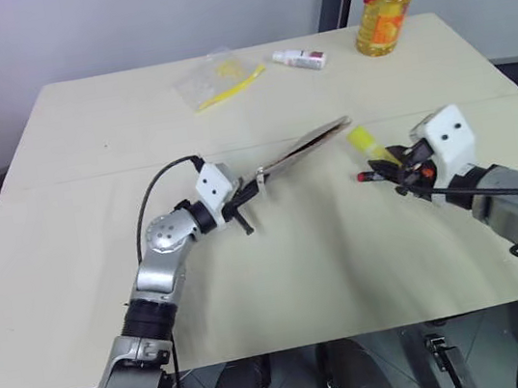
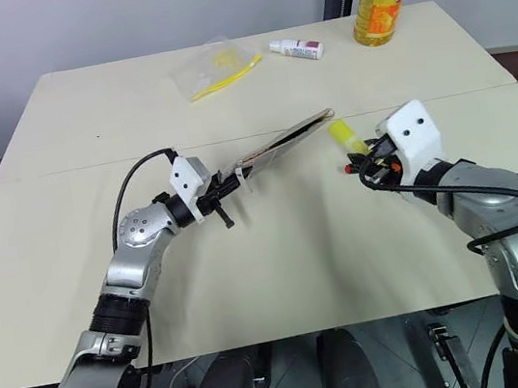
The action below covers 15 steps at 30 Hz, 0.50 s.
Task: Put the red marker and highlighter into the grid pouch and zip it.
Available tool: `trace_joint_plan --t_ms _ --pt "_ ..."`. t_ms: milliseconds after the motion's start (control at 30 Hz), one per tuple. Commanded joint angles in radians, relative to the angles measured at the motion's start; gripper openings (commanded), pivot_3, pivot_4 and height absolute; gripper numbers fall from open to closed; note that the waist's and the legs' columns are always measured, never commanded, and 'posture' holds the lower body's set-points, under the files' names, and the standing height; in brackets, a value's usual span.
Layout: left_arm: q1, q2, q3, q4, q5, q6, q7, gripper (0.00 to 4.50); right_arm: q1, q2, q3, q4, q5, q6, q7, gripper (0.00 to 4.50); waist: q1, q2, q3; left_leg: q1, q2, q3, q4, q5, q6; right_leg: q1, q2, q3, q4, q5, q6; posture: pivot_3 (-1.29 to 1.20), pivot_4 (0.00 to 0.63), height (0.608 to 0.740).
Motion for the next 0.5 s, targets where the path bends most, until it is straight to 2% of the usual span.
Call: trace_joint_plan --t_ms 33,500 --pt "0.005 0.009 -0.001 -0.067 -0.008 0.007 -0.005 0.00 -0.035 0.011 0.012 -0.008 -0.003 -0.028 -0.012 0.87 0.000 0.000 0.000 0.000 0.000 0.000 0.000 0.000 0.000 0.000 0.000 0.000 0.000 0.000 0.000 0.00 0.150 0.740" --pt "0.010 0.028 -0.016 -0.074 0.010 0.001 -0.011 0.00 -0.050 0.024 0.030 0.000 0.011 -0.036 -0.011 0.87 0.000 0.000 0.000 0.000 0.000 0.000 0.000 0.000 0.000 -0.001 0.000 0.000 0.000 0.000 0.000 0.00 0.150 0.740"
